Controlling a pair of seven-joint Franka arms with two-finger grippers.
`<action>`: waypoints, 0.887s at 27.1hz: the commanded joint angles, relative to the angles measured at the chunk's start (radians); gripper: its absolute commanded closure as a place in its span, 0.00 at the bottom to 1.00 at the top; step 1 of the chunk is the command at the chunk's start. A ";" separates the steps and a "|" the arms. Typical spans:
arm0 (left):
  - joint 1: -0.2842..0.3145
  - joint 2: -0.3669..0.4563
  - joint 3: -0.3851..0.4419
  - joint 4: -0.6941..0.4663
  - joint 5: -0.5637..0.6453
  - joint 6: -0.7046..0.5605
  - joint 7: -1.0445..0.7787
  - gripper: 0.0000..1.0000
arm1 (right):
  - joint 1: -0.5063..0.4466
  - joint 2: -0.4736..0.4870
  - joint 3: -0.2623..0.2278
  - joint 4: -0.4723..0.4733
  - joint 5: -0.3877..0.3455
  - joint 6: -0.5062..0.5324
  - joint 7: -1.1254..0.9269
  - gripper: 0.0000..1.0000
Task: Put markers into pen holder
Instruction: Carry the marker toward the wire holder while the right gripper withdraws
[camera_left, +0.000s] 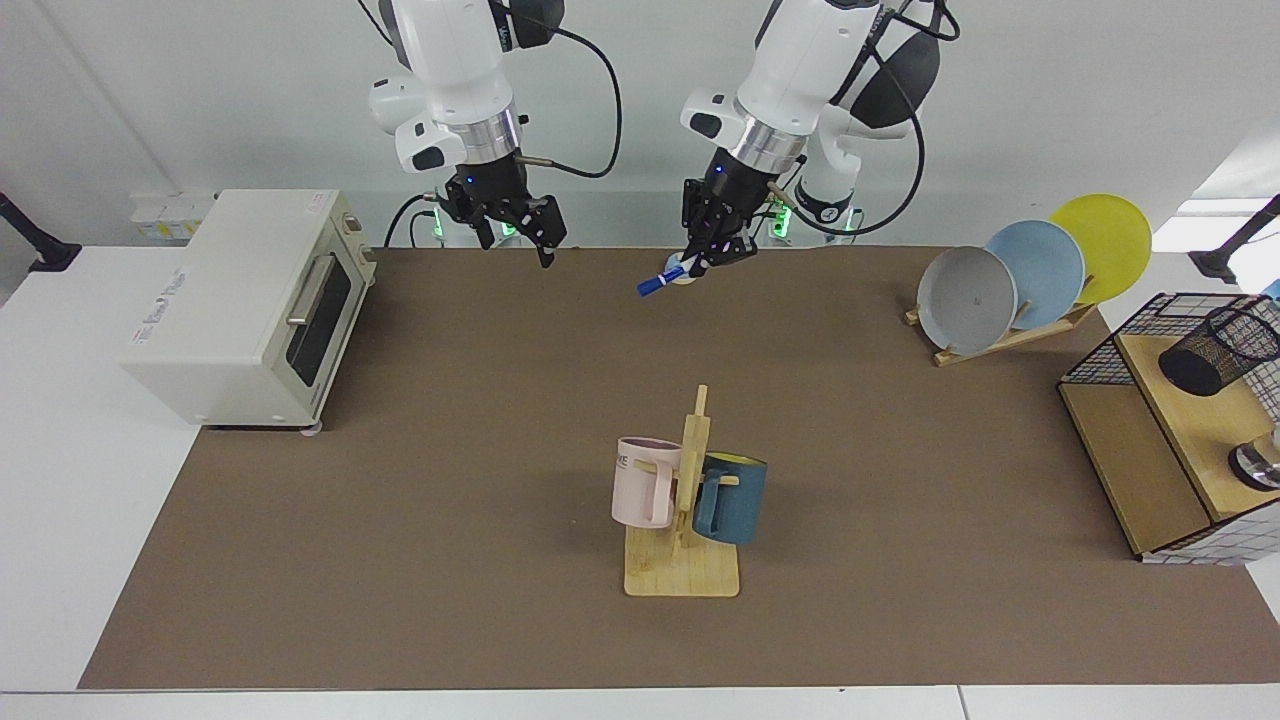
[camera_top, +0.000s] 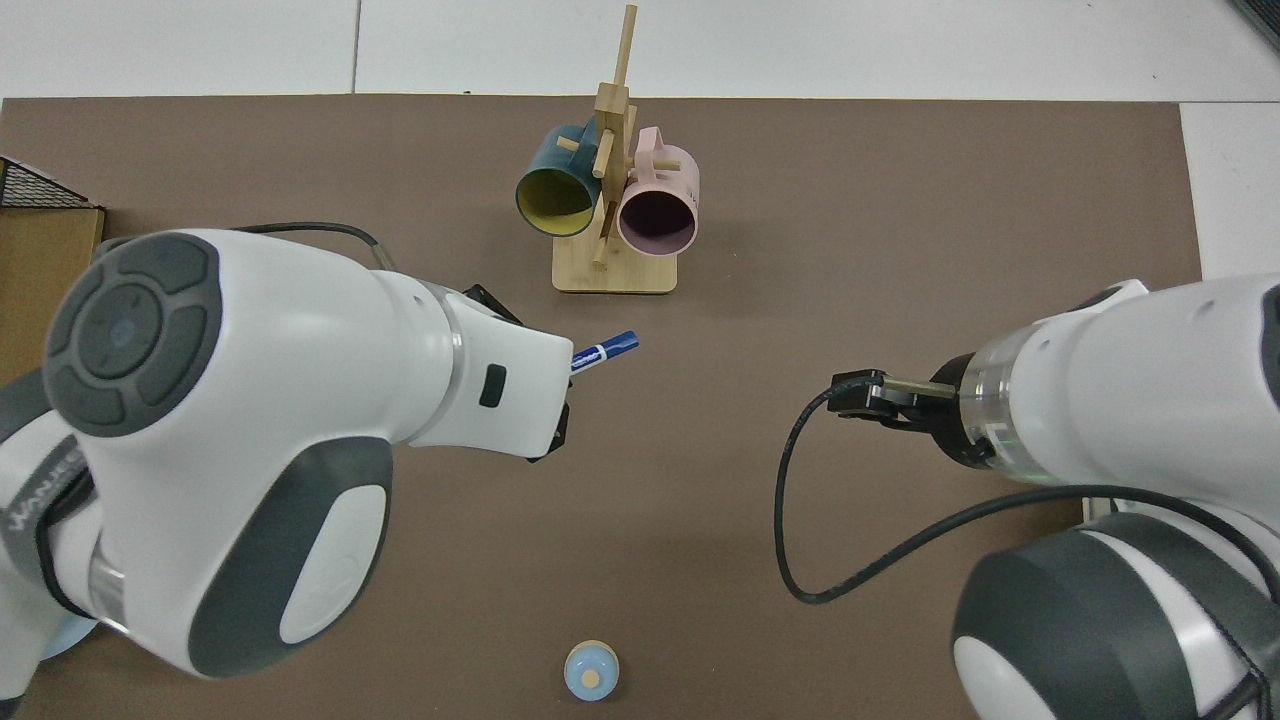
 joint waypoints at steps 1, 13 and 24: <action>0.042 -0.016 -0.008 -0.013 0.031 -0.041 -0.013 1.00 | -0.048 0.005 0.013 0.010 -0.021 -0.009 -0.188 0.00; 0.084 -0.023 -0.008 0.007 0.117 -0.122 -0.016 1.00 | -0.105 0.091 0.013 0.132 -0.071 -0.067 -0.368 0.00; 0.142 -0.026 -0.010 0.051 0.197 -0.227 -0.065 1.00 | -0.122 0.195 0.015 0.326 -0.130 -0.196 -0.473 0.00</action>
